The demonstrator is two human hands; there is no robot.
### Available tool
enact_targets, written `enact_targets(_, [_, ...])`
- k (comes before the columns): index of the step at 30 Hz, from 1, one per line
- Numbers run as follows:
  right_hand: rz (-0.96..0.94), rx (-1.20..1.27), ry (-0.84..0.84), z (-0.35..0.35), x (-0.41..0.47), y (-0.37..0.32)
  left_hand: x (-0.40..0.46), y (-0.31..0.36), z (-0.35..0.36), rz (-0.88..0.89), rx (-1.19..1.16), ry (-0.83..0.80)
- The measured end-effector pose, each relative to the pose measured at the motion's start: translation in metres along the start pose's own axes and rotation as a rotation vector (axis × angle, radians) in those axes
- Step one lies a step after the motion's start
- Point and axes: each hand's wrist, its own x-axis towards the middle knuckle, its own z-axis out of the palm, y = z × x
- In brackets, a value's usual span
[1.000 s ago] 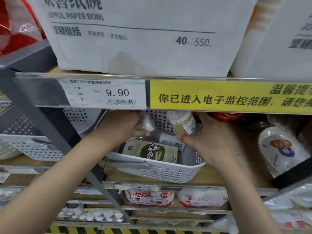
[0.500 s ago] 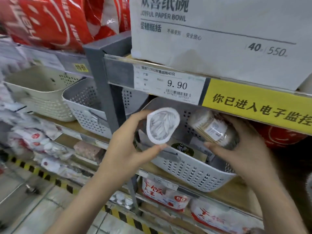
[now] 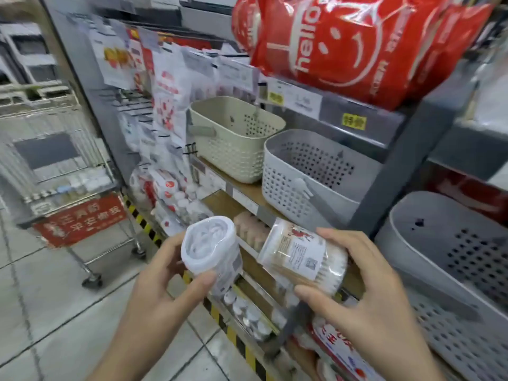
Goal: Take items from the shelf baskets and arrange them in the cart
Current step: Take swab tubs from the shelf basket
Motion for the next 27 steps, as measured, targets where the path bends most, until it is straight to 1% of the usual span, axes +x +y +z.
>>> enact_targets(3, [0.007, 0.115, -0.109, 0.068, 0.028, -0.021, -0.006, -0.020, -0.065, -0.106, -0.001, 0.153])
enact_targets(6, [0.021, 0.196, -0.235, 0.143, 0.056, -0.043, -0.019, -0.046, -0.132, -0.157, -0.047, 0.312])
enact_targets(9, [-0.002, 0.224, -0.336, 0.216, 0.080, -0.066, -0.030, -0.072, -0.193, -0.251, -0.043, 0.464])
enact_targets(12, [-0.024, 0.234, -0.483, 0.275, 0.098, -0.089, -0.036, -0.091, -0.243, -0.319, -0.017, 0.582])
enact_targets(16, [-0.072, 0.198, -0.569, 0.327, 0.125, -0.109, -0.024, -0.109, -0.285, -0.353, -0.018, 0.686])
enact_targets(20, [-0.029, 0.183, -0.649, 0.376, 0.169, -0.108, 0.006, -0.139, -0.317, -0.395, -0.091, 0.783])
enact_targets(24, [0.004, 0.194, -0.691, 0.428, 0.228, -0.103, 0.054, -0.171, -0.352, -0.428, -0.111, 0.846])
enact_targets(27, [0.004, 0.191, -0.701, 0.468, 0.280, -0.104, 0.098, -0.190, -0.382, -0.443, -0.081, 0.844])
